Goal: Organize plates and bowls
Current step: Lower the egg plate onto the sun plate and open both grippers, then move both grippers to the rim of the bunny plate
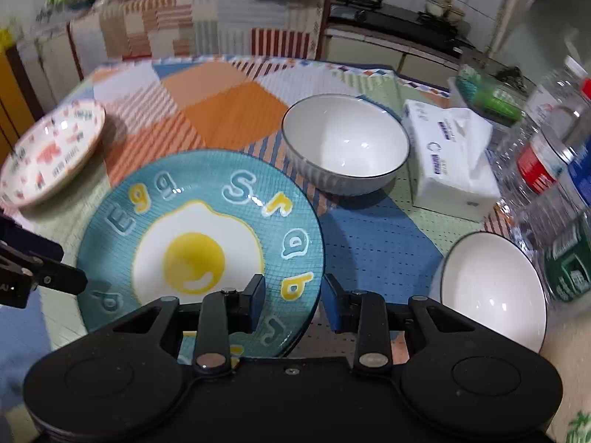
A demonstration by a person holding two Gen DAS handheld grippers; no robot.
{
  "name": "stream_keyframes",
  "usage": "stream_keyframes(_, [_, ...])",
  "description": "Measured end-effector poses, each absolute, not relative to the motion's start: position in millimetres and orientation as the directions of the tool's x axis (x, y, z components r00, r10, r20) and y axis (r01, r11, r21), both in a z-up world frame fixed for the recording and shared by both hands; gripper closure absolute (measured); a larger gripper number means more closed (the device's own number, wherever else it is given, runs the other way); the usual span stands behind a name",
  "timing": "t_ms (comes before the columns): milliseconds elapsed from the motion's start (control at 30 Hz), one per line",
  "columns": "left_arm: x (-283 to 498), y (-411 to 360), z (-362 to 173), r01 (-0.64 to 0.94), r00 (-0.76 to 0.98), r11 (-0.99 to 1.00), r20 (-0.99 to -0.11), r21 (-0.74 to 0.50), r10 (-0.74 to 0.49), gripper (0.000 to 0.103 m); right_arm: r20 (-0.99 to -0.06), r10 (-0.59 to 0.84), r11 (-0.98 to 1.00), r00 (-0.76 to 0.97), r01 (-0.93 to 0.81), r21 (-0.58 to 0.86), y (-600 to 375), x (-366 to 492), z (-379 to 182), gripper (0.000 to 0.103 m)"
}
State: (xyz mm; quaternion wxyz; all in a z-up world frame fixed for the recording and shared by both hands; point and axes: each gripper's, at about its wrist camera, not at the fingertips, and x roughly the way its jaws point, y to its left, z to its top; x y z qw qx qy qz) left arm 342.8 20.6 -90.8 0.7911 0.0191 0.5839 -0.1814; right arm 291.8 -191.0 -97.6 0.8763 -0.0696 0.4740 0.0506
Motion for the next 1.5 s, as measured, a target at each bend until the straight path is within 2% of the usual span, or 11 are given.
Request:
stream_keyframes(300, [307, 46, -43, 0.320, 0.320, 0.929, -0.902, -0.184, -0.289, 0.064, -0.765, 0.133, 0.982, 0.630, -0.190, 0.014, -183, 256, -56, 0.062])
stream_keyframes(367, [300, 52, -35, 0.315, 0.339, 0.934, -0.899, -0.168, -0.276, 0.064, -0.743, 0.147, 0.975, 0.653, -0.223, -0.003, -177, 249, -49, 0.057])
stream_keyframes(467, [291, 65, -23, 0.297, 0.373, 0.945, -0.894, -0.141, -0.250, 0.063, -0.720, 0.146, 0.965, 0.679, -0.257, -0.046, -167, 238, -42, 0.057])
stream_keyframes(567, [282, 78, -14, 0.281, 0.393, 0.951, -0.888, -0.132, -0.239, 0.063, -0.703, 0.185, 0.956, 0.687, -0.291, -0.033, -160, 227, -33, 0.050])
stream_keyframes(800, [263, 98, -2, 0.276, 0.432, 0.955, -0.873, -0.111, -0.226, 0.063, -0.674, 0.267, 0.921, 0.688, -0.388, -0.031, -137, 204, -9, 0.045])
stream_keyframes(867, [260, 103, 0, 0.270, 0.441, 0.956, -0.869, -0.112, -0.226, 0.062, -0.667, 0.283, 0.913, 0.689, -0.406, -0.032, -130, 200, -4, 0.038])
stream_keyframes(1033, [254, 118, -3, 0.233, 0.486, 0.967, -0.849, -0.104, -0.209, 0.061, -0.657, 0.333, 0.886, 0.677, -0.463, -0.027, -112, 200, 1, 0.034])
stream_keyframes(1233, [260, 150, -14, 0.147, 0.531, 0.983, -0.830, -0.109, -0.171, 0.052, -0.635, 0.415, 0.858, 0.652, -0.512, 0.035, -92, 216, -4, 0.027])
stream_keyframes(1333, [271, 166, -21, 0.109, 0.543, 0.989, -0.827, -0.101, -0.145, 0.045, -0.611, 0.457, 0.832, 0.647, -0.553, 0.037, -79, 227, -5, 0.017])
stream_keyframes(1400, [281, 178, -24, 0.083, 0.558, 0.991, -0.819, -0.105, -0.134, 0.044, -0.586, 0.483, 0.816, 0.651, -0.577, 0.032, -71, 235, -4, 0.016])
stream_keyframes(1500, [292, 190, -24, 0.073, 0.597, 0.991, -0.792, -0.110, -0.132, 0.023, -0.568, 0.521, 0.789, 0.637, -0.614, 0.034, -60, 257, -9, 0.016])
